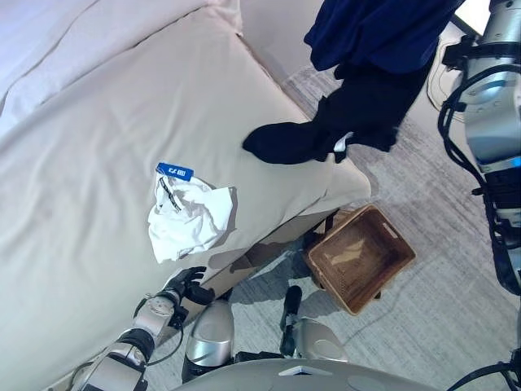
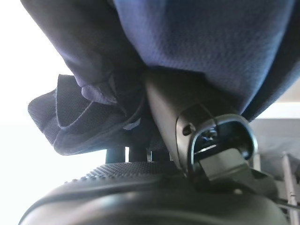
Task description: Pick up the clothes from the bed and place them into the basket
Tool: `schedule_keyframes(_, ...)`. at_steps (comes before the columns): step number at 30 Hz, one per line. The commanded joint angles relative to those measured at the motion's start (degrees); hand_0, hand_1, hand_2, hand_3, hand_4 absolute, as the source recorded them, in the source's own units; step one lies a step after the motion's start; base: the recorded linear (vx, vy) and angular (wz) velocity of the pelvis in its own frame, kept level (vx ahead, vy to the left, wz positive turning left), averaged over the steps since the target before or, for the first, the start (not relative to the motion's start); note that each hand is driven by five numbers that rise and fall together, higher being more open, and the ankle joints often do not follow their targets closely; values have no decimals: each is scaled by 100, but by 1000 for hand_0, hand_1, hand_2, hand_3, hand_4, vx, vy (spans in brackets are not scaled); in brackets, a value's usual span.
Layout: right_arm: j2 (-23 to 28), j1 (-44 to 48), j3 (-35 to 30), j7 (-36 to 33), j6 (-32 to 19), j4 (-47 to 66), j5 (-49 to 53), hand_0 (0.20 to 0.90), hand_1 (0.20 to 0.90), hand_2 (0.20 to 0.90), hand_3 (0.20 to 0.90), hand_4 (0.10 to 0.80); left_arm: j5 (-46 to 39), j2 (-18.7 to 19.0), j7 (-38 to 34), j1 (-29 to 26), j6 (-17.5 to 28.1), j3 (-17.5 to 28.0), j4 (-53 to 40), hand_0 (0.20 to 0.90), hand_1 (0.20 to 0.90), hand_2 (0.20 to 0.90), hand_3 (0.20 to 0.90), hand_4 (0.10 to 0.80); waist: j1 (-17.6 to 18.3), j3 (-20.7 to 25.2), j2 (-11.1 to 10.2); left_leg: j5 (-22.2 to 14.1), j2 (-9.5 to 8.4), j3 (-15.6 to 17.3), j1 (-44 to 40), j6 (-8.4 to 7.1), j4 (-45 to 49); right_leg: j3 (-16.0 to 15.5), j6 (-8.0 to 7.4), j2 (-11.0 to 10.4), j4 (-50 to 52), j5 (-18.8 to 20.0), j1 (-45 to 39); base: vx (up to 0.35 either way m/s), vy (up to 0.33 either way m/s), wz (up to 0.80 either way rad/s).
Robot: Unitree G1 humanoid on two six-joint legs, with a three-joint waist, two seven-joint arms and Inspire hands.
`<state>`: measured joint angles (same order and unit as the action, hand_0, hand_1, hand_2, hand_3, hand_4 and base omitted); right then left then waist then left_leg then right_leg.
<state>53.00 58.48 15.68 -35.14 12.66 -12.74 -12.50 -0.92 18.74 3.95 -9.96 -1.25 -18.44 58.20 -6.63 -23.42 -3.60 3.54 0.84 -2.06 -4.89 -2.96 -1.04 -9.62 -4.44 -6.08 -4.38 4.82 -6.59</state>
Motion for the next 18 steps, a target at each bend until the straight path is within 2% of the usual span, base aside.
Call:
schedule_keyframes(1, 505, 21, -553, -361, -370, -182, 82, 300, 300, 300, 200, 100, 320, -15, 56, 679, -118, -373, 645, 900, 900, 900, 900, 800, 171, 1610, -113, -856, -24, 88, -40, 138, 350, 20, 176, 164, 777, -826, 118, 11, -10, -17)
schedule_keyframes(4, 557, -165, -724, -210, -476, -288, 208, 300, 300, 300, 200, 100, 292, 24, 78, 727, -141, -262, 687, 900, 900, 900, 900, 800, 277, 1669, -85, -876, -16, 175, -120, 113, 331, 113, 182, 196, 669, -793, 61, 5, -4, -20)
schedule_keyframes(8, 634, -314, -790, 109, -1060, -352, 424, 300, 300, 300, 200, 100, 212, -26, 80, 790, -72, -226, 639, 900, 900, 900, 900, 800, 372, 1718, -74, -864, 8, 296, -150, 72, 324, 187, 166, 213, 506, -699, 26, -12, -8, -26)
schedule_keyframes(10, 624, -248, -709, 500, -1445, -175, 696, 300, 300, 300, 200, 100, 205, -34, 140, 769, -22, -230, 576, 900, 900, 900, 900, 800, 378, 1737, -82, -834, 16, 317, -134, 54, 299, 197, 160, 220, 432, -649, 35, -36, -19, -26)
schedule_keyframes(12, 577, -141, -563, 730, -1705, 11, 1119, 300, 300, 300, 200, 100, 188, -57, 186, 747, 37, -261, 524, 900, 900, 900, 900, 800, 365, 1740, -104, -812, 10, 314, -117, 52, 291, 197, 156, 221, 385, -608, 41, -39, -12, -11)
schedule_keyframes(18, 194, 355, -212, 1592, -1968, 295, 2438, 300, 300, 300, 200, 100, 187, -174, 256, 653, 136, -448, 509, 900, 900, 900, 900, 800, 266, 1762, -189, -744, 12, 283, -87, 27, 224, 98, 170, 224, 260, -544, 13, -14, -3, -4)
